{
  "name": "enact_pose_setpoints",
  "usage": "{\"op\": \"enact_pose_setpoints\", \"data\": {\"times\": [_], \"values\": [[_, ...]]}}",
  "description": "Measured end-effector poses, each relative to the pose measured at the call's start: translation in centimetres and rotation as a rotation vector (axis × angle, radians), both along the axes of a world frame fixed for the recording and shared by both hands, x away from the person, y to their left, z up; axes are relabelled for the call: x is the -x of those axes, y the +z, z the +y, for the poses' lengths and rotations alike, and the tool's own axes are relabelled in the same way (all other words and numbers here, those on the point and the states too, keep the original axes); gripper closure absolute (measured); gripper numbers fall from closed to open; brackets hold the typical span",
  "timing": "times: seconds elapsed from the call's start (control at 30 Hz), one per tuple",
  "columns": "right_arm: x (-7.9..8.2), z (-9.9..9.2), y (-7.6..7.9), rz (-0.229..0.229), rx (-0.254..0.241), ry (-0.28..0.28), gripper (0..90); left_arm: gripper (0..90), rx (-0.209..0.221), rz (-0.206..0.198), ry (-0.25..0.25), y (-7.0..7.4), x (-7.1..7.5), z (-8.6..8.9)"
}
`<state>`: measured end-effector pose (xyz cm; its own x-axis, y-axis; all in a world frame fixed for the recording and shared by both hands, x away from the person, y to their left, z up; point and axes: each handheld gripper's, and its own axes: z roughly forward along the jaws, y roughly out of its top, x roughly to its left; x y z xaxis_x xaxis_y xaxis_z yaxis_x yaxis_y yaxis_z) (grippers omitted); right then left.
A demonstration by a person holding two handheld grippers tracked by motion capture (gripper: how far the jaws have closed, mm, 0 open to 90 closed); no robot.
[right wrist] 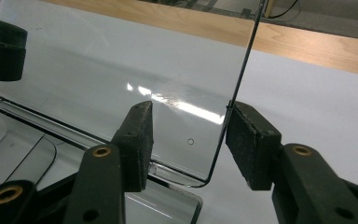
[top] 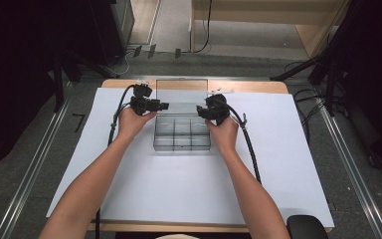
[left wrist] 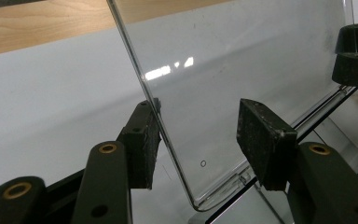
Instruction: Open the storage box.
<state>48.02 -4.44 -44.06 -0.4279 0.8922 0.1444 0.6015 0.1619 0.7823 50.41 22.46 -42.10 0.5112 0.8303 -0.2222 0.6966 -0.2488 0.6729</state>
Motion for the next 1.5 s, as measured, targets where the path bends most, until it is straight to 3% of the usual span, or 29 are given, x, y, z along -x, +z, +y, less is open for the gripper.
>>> {"op": "enact_pose_setpoints", "data": {"times": [0.7,1.17,1.5], "values": [[-0.5,0.0,-0.4,0.075,-0.044,0.005,44.7,44.5,0.032,0.051,0.013,-0.7,-0.5,0.1],[-0.6,0.1,-0.6,0.071,-0.042,-0.027,45.5,42.7,0.051,0.101,0.027,-1.2,-0.8,0.6],[-0.7,0.1,-0.9,0.083,-0.050,-0.035,45.1,41.9,0.090,0.139,0.047,-1.6,-1.1,0.8]]}}
